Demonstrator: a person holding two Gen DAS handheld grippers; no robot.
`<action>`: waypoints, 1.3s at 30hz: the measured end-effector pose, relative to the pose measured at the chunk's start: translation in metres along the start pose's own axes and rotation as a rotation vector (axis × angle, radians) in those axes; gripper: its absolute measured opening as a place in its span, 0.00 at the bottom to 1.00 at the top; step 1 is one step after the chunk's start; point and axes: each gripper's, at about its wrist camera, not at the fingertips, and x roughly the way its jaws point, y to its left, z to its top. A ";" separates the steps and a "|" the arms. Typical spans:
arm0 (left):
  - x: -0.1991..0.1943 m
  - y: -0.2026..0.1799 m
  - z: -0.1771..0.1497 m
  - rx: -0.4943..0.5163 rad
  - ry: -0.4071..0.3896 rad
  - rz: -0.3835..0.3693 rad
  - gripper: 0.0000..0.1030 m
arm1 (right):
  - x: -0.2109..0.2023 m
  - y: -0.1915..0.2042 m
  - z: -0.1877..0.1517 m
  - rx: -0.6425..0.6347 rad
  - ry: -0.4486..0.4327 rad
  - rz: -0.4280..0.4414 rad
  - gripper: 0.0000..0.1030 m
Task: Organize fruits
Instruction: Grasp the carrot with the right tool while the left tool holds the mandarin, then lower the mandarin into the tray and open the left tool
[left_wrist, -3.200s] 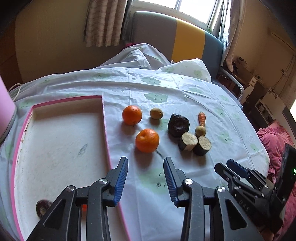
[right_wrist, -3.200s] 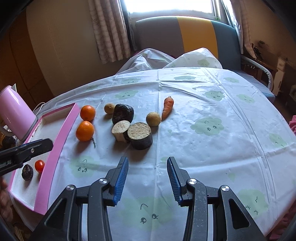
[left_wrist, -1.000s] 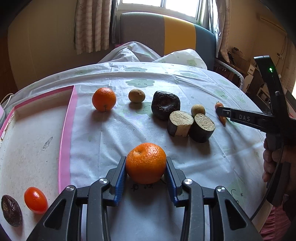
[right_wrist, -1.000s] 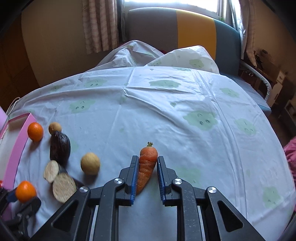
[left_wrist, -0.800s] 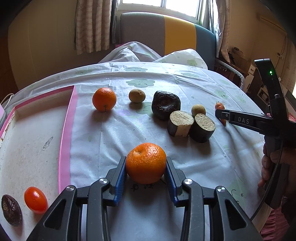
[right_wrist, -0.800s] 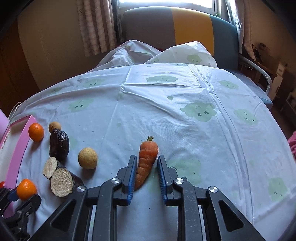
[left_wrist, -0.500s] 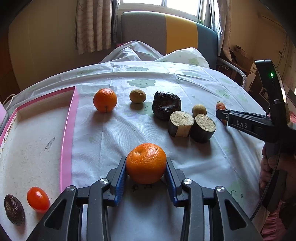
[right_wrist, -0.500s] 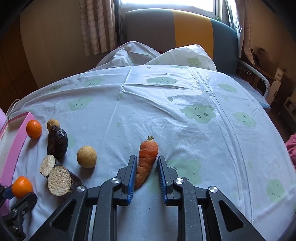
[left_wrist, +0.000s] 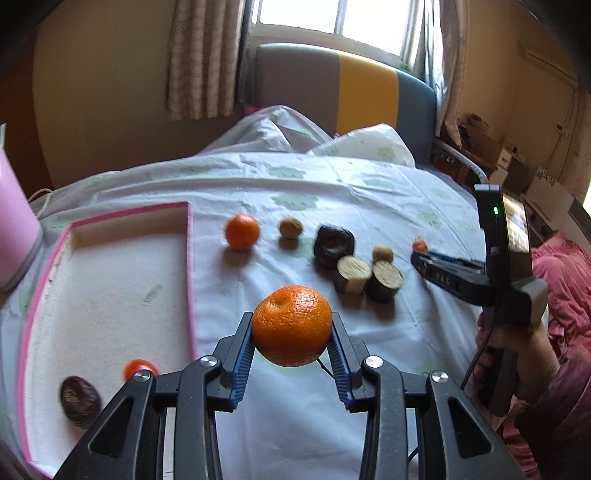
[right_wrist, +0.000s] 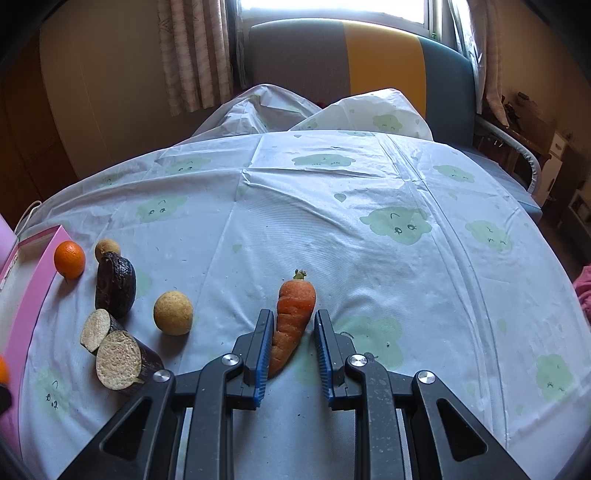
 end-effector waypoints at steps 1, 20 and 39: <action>-0.004 0.005 0.002 -0.010 -0.006 0.014 0.37 | 0.000 0.000 0.000 -0.003 0.000 -0.003 0.21; 0.007 0.125 -0.006 -0.244 0.048 0.217 0.38 | -0.002 0.008 0.000 -0.043 -0.001 -0.050 0.21; -0.018 0.135 -0.023 -0.293 0.025 0.234 0.51 | -0.006 0.010 -0.002 -0.053 -0.008 -0.064 0.20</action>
